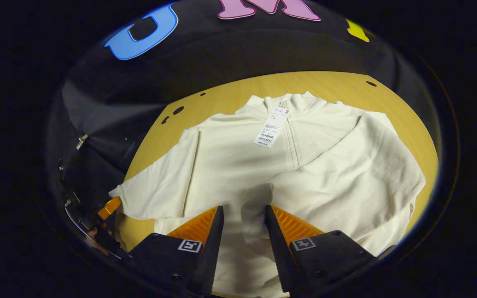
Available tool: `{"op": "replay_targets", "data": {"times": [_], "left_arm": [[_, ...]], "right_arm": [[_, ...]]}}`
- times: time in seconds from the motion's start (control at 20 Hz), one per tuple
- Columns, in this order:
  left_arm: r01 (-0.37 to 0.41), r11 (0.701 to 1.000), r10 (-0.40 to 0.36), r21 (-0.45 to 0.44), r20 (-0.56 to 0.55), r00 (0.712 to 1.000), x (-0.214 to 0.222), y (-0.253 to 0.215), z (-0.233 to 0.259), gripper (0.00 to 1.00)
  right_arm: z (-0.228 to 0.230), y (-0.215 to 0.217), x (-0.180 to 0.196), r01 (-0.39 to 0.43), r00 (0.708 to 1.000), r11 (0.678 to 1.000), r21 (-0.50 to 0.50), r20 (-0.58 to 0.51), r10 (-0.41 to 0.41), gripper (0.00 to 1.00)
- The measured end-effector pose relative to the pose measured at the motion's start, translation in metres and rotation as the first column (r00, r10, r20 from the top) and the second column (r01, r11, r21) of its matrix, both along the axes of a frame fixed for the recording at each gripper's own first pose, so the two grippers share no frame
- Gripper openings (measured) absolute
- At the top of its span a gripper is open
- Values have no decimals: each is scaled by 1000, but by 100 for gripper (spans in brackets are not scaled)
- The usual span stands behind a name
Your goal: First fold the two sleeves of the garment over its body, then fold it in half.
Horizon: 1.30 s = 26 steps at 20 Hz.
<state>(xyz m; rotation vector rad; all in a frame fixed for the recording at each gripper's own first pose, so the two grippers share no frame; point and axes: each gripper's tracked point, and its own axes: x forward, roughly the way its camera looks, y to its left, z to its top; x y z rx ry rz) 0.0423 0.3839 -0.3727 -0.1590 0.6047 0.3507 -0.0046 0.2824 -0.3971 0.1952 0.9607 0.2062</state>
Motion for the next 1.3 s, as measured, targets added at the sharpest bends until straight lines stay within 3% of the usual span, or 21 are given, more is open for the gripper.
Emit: {"op": "replay_targets", "data": {"times": [0.1, 0.15, 0.2, 0.35, 0.5, 0.7, 0.75, 0.95, 1.3], "left_arm": [[13, 1000, -13, 6, -19, 1000, 2, 0, -5, 98], [22, 1000, -22, 9, -37, 999, 2, 0, -10, 98], [30, 1000, -30, 7, -44, 999, 2, -1, -12, 98], [45, 999, -45, 6, -38, 998, 10, -4, -14, 99], [50, 998, -49, 28, -48, 998, 14, -2, -12, 71], [73, 993, -64, 98, -87, 994, 24, -6, -6, 15], [74, 993, -66, 94, -87, 994, 27, -11, -4, 8], [90, 994, -89, 66, -19, 996, 40, -34, 27, 6], [164, 986, -167, 27, 130, 977, 56, -102, 110, 6]], "right_arm": [[10, 3, -7, -20, 1000, 999, 36, 10, 20, 69], [18, 1, -13, -24, 1000, 999, 47, 15, 24, 60], [24, -2, -17, -27, 999, 998, 52, 21, 26, 77], [47, -28, -30, -36, 998, 998, 42, 56, 33, 77], [62, -67, -40, 7, 997, 1000, 28, 79, -9, 77], [72, -125, -51, 108, 989, 994, 1, 98, -107, 77], [72, -140, -53, 127, 987, 992, -13, 105, -125, 77], [74, -182, -64, 169, 980, 983, -65, 120, -161, 77], [66, -214, -77, 199, 977, 977, -74, 95, -192, 77]]}}
